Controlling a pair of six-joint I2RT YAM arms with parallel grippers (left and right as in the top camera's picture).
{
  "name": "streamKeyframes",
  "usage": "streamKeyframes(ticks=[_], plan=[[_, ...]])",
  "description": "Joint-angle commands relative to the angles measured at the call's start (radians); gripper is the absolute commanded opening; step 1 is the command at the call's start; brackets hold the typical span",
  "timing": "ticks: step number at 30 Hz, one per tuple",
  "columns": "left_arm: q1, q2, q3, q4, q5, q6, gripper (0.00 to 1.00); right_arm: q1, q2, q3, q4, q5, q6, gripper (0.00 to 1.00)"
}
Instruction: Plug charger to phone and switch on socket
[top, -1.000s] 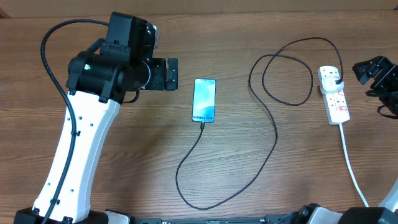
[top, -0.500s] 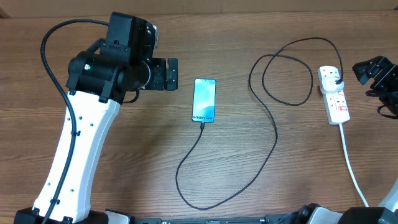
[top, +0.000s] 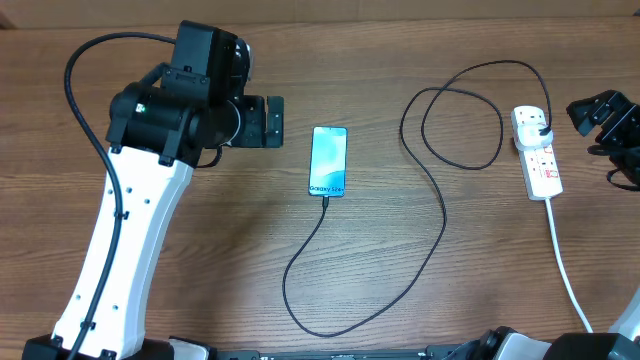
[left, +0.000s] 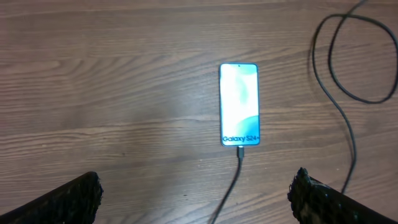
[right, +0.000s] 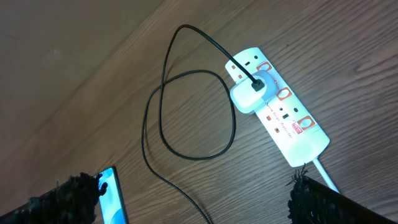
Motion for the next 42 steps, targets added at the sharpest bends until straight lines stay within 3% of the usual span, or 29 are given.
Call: streamKeyframes(ticks=[1,12,18,22,35,42], plan=[[0.002,-0.087,-0.023,0.014,-0.042,0.026,1.0,0.008,0.001,0.021,0.003,-0.001,-0.001,1.0],[0.014,-0.462,-0.482,0.375,-0.042,0.026,1.0,0.008,0.001,0.021,0.003,-0.001,-0.001,1.0],[0.113,-0.698,-0.748,0.61,0.051,0.026,1.0,0.008,0.001,0.021,0.003,-0.001,-0.001,1.0],[0.17,-0.858,-0.922,0.815,0.114,0.026,1.0,0.008,0.001,0.021,0.003,-0.001,-0.001,1.0],[0.258,-1.315,-1.533,1.549,0.123,0.026,1.0,0.008,0.001,0.021,0.003,-0.001,-0.001,1.0],[0.326,-1.48,-1.713,1.622,0.124,0.026,1.0,0.008,0.001,0.021,0.004,-0.001,-0.001,1.0]])
